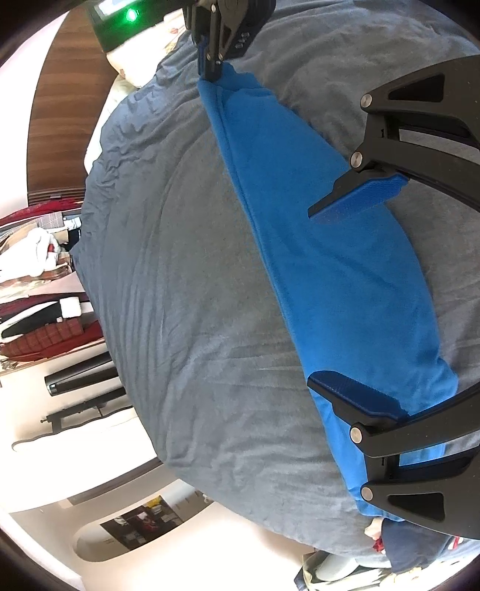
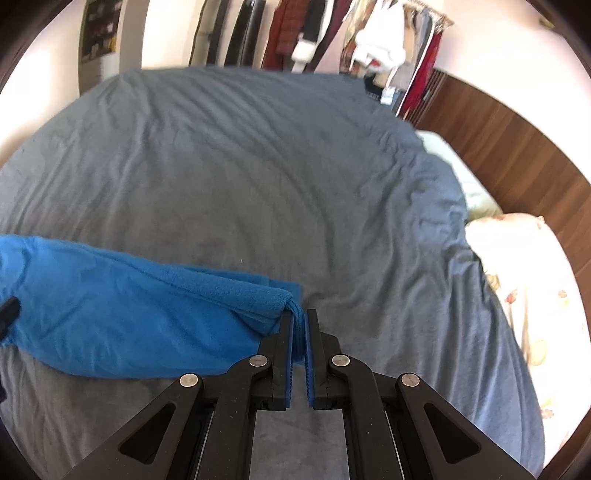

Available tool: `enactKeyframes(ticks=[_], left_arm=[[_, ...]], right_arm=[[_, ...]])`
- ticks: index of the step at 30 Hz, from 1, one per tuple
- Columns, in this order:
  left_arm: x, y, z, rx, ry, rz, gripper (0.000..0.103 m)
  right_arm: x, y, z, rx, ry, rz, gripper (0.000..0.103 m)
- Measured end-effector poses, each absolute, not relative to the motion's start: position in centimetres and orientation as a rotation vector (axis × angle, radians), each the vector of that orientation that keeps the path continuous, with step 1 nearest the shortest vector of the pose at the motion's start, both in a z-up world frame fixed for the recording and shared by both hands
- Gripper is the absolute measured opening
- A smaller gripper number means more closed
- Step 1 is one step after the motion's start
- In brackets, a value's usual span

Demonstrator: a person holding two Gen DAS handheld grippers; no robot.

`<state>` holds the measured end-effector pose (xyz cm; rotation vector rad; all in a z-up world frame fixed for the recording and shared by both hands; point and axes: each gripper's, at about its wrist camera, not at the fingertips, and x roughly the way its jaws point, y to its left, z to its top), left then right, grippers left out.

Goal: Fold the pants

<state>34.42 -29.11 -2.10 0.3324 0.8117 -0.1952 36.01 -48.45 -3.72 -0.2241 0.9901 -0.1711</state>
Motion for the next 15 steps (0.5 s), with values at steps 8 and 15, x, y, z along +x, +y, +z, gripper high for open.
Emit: enactKeyframes(ticks=[8,15], left_arm=[[36.7,-30.3,-4.4,0.364,0.833,-0.203,0.081],[38.9,-30.6,-5.6,0.369,0.843,-0.193,0.081]], right_arm=[[40.0,-49.5,-8.0,-0.235,1.084,-0.181,0.006],[43.1,-49.6,-10.6,-0.225,1.133,-0.186,0.007]])
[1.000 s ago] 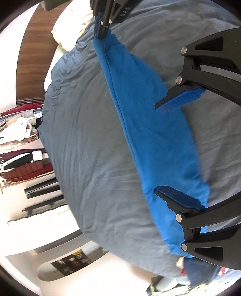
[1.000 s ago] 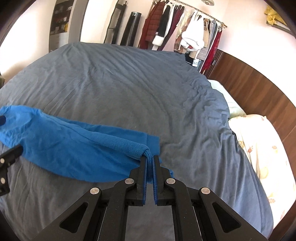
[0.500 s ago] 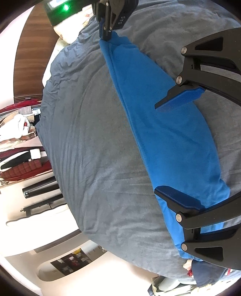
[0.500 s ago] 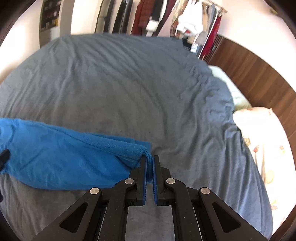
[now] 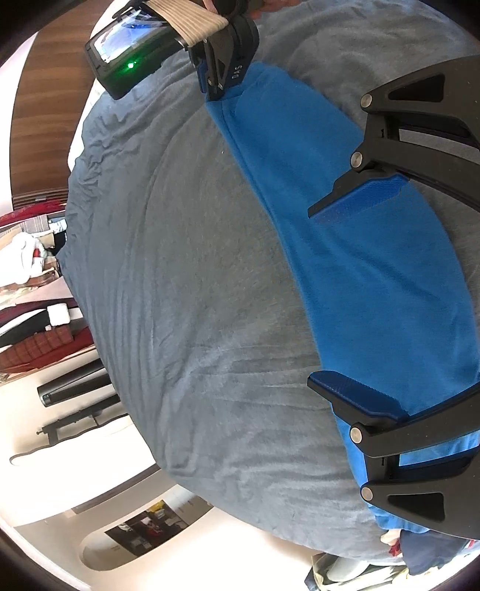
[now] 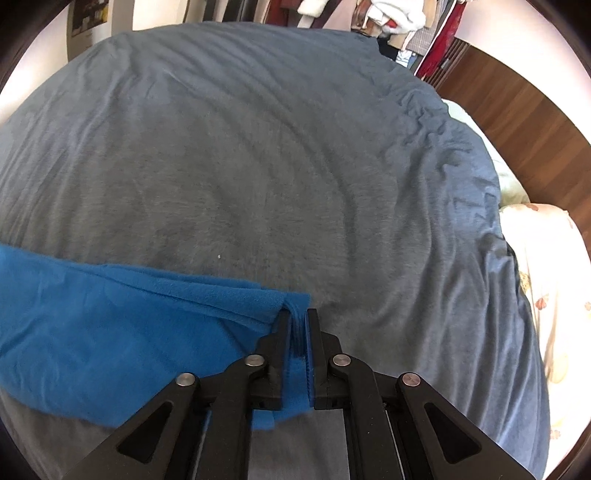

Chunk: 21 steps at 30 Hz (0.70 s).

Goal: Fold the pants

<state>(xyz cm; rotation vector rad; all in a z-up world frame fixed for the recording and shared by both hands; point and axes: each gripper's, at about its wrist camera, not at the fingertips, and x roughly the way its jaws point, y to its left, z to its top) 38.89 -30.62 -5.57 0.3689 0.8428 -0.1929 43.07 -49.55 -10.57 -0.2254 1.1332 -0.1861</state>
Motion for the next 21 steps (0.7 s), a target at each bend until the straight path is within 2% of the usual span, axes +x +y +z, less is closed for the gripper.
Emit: enactKeyframes(ticks=[3,5,10,16,19,21], left_arm=[[39.4,-30.7,-5.9,0.378,0.841,-0.187,0.081],[39.8,-30.8,-6.0,0.382,0.839,-0.183,0.081],[39.9,-30.8,-6.0,0.389,0.832,-0.177,0.082],[38.6,-31.0,-5.7,0.395,0.81,-0.196,0.083],[37.5,-31.9,-5.9,0.417,0.797,-0.209,0.085],[36.7,-32.9,-6.0,0.439,0.786,-0.23,0.085]], right_arm=[[43.9,-49.9,-11.2,-0.208,1.137,-0.205,0.015],[44.4,-50.6,-11.6,-0.208,1.135,-0.253,0.026],[44.7,-52.9,-11.3,-0.156,1.136,-0.322,0.027],[40.0,-54.9,-9.1,0.083,1.039,-0.218,0.027],[37.0,-55.8,-9.4,0.205,1.003,-0.176,0.035],[35.3,-56.5,-10.0,0.313,0.982,-0.132,0.035]])
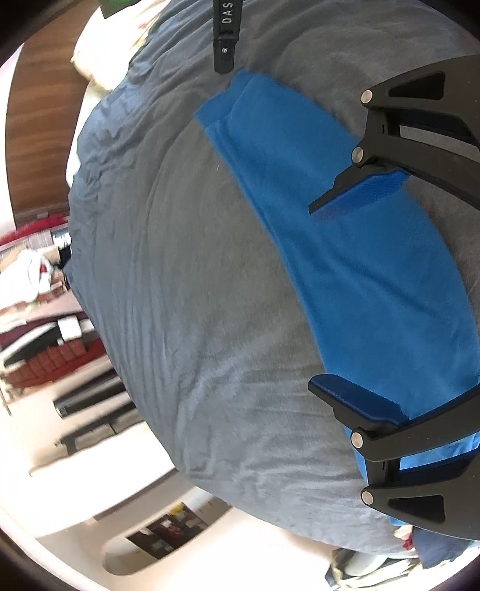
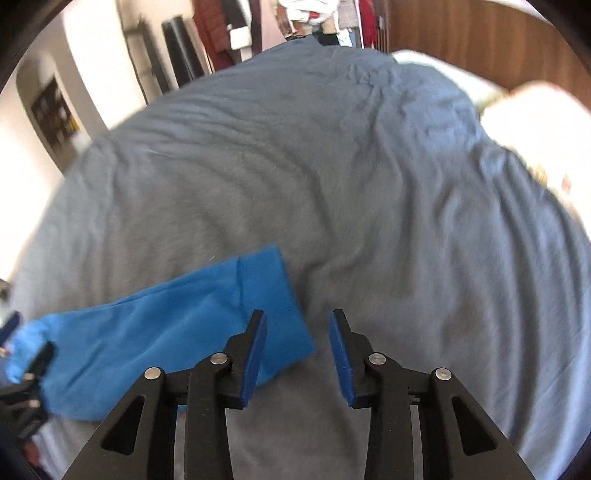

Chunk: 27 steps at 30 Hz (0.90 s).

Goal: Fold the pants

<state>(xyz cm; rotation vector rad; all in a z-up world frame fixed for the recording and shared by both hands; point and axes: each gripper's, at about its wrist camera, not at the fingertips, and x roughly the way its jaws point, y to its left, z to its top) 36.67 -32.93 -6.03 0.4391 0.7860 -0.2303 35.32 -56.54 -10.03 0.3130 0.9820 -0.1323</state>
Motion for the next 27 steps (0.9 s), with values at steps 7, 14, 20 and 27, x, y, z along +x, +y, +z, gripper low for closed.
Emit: enactKeyframes(ticks=[7,14,20,27], left_arm=[[35.2,-36.0,-5.7,0.496,0.735,-0.269,0.089],[34.6,-37.4,-5.3,0.55,0.696,-0.276,0.089],[34.6,-38.0,-5.8,0.584,0.687,-0.269,0.089],[35.5,-37.7,-6.4,0.563,0.718,-0.258,0.089]], right_arm=[[32.9,-59.3,-13.5,0.765,0.904,-0.007,0.035],[32.8,-60.1,-17.3,0.986,0.89,-0.005,0.035],[32.9,-60.4,-19.9,1.126,0.859,-0.01,0.035],[34.7,-59.9,-21.0,1.159,0.864,0.011,0.038]])
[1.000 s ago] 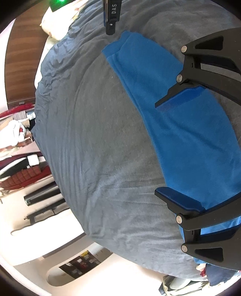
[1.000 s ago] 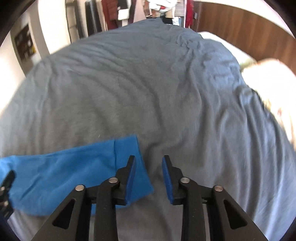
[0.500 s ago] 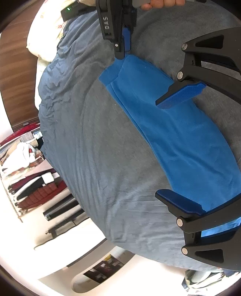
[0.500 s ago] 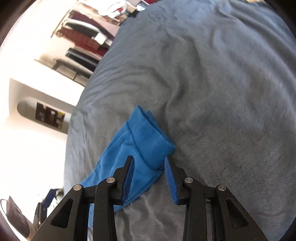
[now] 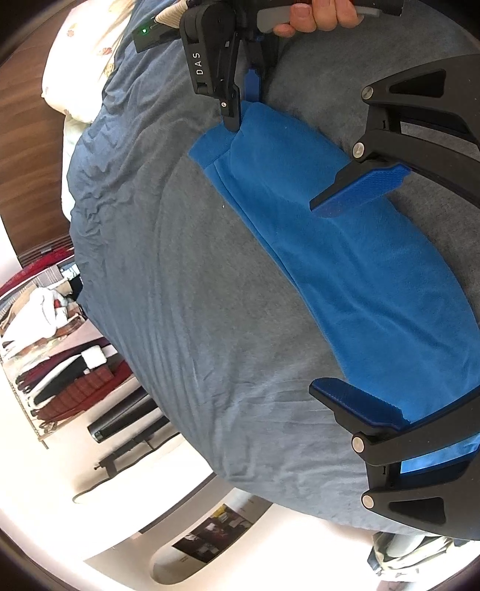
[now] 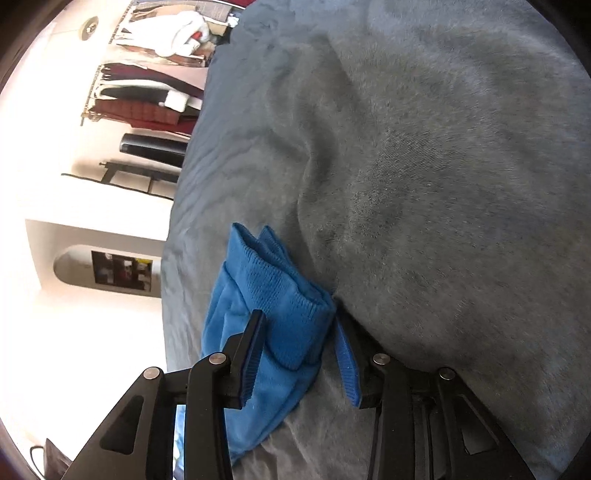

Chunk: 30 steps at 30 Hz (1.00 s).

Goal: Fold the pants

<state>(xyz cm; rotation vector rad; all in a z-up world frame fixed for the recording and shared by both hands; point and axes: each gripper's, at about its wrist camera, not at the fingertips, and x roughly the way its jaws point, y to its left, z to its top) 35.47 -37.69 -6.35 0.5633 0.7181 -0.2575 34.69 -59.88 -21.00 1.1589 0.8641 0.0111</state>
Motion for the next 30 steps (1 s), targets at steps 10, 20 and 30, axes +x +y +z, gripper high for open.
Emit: enactKeyframes(ticks=[10,20,30], left_arm=[[35.9,-36.4,-5.8,0.503,0.752,-0.255,0.089],[34.1,-36.7,-4.4,0.446,0.758,-0.3,0.089],[33.0,-38.1,-4.7,0.432,0.769,-0.332,0.091]], right_arm=[[34.3,-59.3,-16.5,0.996,0.812,-0.011,0.017],[31.4,-58.9,-8.8,0.845,0.709,-0.049,0.016],[29.5,-61.8,-8.3,0.796,0.686,-0.211,0.015]])
